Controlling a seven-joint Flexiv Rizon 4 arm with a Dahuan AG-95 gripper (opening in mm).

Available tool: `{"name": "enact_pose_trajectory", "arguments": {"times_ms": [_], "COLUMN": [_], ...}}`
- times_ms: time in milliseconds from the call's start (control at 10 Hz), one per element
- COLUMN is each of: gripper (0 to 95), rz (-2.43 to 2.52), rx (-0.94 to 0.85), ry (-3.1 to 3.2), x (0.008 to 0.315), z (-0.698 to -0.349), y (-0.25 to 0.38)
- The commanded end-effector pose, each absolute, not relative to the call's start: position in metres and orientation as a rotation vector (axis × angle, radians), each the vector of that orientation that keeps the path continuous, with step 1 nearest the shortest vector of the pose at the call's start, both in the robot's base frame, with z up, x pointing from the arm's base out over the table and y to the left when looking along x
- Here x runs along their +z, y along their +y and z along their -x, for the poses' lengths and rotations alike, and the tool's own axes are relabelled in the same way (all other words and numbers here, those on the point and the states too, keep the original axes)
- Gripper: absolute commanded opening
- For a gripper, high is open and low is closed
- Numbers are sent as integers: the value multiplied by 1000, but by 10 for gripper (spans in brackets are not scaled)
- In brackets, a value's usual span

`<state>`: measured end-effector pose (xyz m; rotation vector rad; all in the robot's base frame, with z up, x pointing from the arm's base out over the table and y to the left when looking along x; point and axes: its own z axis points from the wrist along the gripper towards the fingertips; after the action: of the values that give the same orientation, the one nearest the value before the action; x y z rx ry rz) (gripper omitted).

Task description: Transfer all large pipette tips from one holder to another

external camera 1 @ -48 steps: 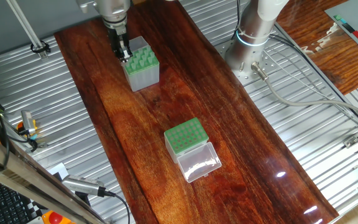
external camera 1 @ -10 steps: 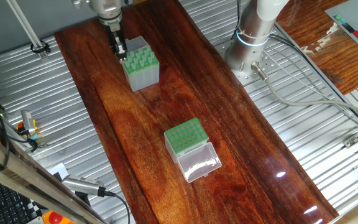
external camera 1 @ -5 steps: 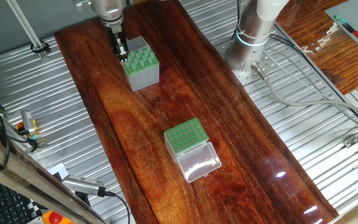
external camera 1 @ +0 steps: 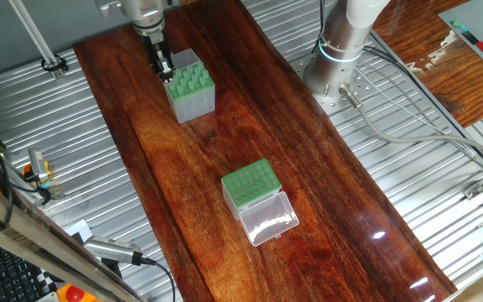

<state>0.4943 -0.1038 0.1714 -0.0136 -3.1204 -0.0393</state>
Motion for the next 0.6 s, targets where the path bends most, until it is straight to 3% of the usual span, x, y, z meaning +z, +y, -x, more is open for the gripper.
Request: {"name": "enact_pose_trajectory", "arguments": {"times_ms": [100,600], "gripper": [190,190], "rz": [17,15], "rx": [-51,-49], "ry": [-3123,-3121], "x": [165,158], "z": [-492,-489], "y": [-105,-103]}}
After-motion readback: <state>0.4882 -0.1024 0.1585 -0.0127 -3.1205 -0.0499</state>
